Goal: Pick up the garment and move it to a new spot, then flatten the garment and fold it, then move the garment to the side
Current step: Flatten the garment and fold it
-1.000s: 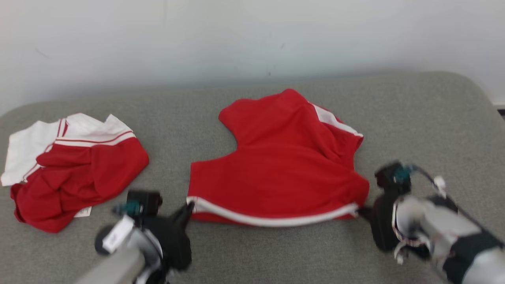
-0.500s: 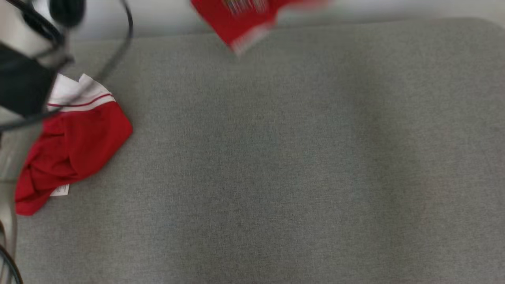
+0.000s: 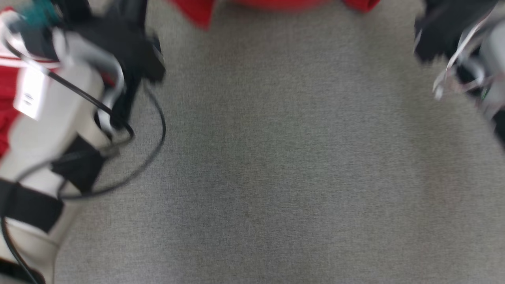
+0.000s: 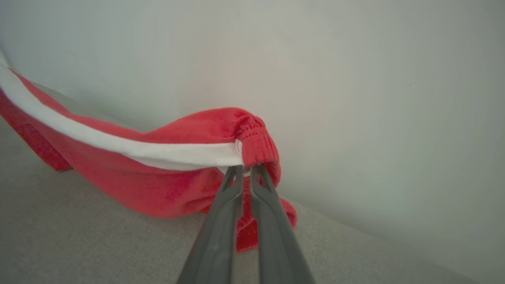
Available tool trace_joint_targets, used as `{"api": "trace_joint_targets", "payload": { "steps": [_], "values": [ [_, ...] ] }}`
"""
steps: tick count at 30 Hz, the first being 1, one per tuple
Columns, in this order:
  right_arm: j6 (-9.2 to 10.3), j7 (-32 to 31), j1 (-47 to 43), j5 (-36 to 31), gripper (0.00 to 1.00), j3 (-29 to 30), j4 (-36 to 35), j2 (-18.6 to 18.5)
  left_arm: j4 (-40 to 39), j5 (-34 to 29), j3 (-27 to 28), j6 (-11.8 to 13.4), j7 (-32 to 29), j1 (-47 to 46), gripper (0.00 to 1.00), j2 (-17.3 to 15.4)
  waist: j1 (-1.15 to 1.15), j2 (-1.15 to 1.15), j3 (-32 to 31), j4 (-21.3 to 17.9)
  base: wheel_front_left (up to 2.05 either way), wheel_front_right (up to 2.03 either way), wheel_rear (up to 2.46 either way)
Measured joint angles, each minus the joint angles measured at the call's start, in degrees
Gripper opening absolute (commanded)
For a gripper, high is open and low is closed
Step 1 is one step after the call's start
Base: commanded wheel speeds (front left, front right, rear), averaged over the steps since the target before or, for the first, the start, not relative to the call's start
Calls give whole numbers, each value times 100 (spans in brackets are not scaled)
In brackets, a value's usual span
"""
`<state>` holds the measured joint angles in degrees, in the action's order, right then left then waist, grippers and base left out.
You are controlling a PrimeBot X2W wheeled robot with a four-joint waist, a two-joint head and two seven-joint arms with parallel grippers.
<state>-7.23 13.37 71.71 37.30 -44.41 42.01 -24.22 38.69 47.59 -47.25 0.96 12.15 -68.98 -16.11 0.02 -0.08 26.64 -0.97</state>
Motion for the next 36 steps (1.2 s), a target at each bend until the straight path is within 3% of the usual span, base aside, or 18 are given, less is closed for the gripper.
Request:
{"api": "trace_joint_targets", "payload": {
  "steps": [5,10,20,36],
  "values": [
    [0,-108,-863,388,0,-214,358,86,453,75,-246,-189,-20,737,0,5,0,0,137,62,0,0,0],
    [-1,-244,-1440,822,0,-333,424,179,619,83,-341,-196,8,1183,0,3,-2,-1,-58,78,0,0,0],
    [-1,-590,-2258,1185,0,-647,158,159,543,133,-428,-65,102,2238,0,-7,-3,-2,-805,9,0,0,0],
    [-9,-1122,-3831,1675,0,-927,23,-20,185,493,-681,-90,152,4207,0,71,-4,-3,-2148,-25,0,0,0]
  ]
}}
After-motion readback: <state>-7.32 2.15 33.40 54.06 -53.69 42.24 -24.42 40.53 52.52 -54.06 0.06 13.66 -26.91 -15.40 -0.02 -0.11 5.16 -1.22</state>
